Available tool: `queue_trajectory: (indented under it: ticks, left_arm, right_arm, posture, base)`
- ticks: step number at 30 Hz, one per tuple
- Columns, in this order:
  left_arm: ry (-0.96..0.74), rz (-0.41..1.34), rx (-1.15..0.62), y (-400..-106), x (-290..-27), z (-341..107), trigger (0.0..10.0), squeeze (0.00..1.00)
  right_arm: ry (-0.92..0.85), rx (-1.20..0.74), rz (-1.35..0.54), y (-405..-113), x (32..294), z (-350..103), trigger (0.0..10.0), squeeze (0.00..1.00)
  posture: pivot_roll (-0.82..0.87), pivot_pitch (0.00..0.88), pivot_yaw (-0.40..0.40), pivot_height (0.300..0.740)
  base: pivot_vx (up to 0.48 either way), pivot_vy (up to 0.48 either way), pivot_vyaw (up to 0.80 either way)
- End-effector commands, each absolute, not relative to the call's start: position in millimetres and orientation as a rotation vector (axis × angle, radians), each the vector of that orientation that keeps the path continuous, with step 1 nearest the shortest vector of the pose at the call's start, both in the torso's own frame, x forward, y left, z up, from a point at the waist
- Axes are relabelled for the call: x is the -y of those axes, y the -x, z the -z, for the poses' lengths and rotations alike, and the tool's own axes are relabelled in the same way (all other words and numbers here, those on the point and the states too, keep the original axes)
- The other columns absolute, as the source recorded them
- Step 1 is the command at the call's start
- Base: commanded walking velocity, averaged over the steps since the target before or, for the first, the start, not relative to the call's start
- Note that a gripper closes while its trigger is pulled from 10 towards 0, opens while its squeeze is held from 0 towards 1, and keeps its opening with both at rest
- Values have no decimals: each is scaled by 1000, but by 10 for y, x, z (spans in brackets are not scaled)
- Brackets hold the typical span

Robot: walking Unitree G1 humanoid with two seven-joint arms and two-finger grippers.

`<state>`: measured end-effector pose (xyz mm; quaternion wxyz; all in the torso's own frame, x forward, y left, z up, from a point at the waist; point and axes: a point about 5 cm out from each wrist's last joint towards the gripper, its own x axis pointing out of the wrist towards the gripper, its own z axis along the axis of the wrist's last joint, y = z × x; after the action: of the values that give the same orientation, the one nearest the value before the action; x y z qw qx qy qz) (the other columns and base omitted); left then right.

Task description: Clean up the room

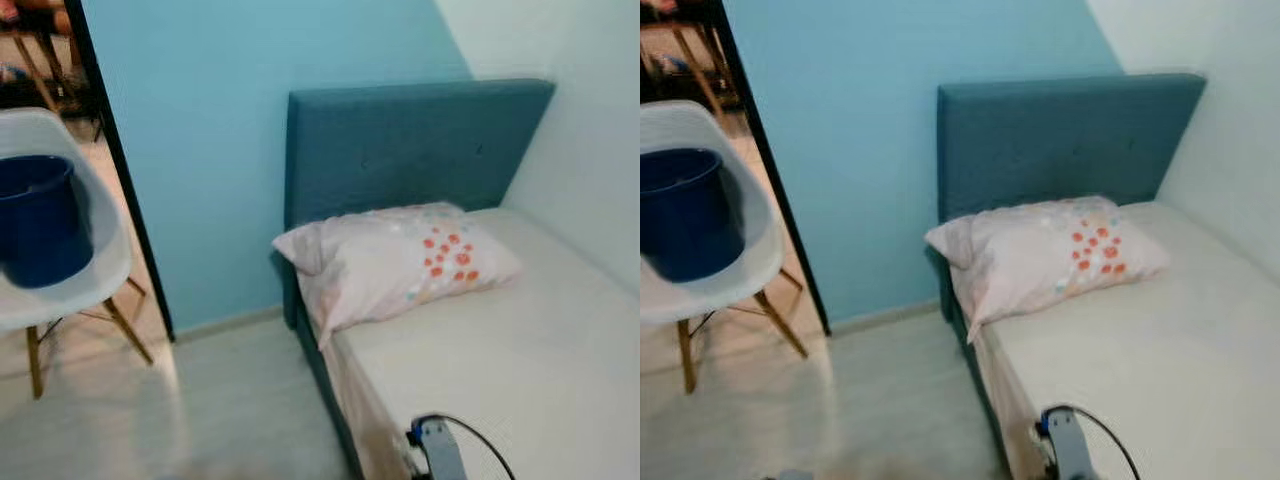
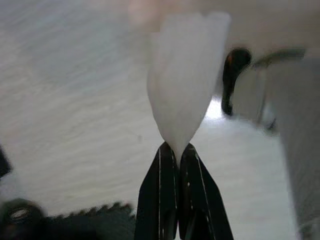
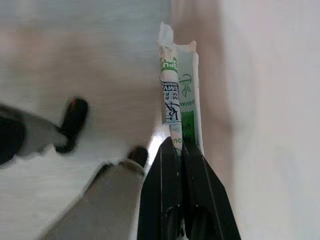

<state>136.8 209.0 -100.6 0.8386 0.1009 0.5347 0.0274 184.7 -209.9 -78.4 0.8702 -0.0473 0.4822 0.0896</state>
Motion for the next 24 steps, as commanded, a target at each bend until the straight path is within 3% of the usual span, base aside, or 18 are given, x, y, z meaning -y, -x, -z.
queue_trajectory:
  ticks: [1,14,18,24]
  left_arm:
    - [-193,-50,-1157,-1301,-2031,1040,10000,0]
    - [-101,-70,-1093,-1442,-2007,991,10000,0]
    - [-57,-129,-1064,-1480,-2033,971,10000,0]
    - [-90,-111,-1081,-1500,-2021,969,10000,0]
  right_arm:
    - [91,-998,-197,-1882,2042,778,10000,0]
    - [98,-1013,-201,-1829,2057,800,10000,0]
    - [101,-1014,-206,-1824,2050,804,10000,0]
    - [104,-1015,-210,-1821,2043,807,10000,0]
  posture:
    - [111,0,-95,740]
    - [111,0,-93,740]
    - [108,0,-92,740]
    - [108,0,-89,740]
  base:
    - [0,0,800]
    - [0,0,800]
    - [0,-236,800]
    - [0,0,800]
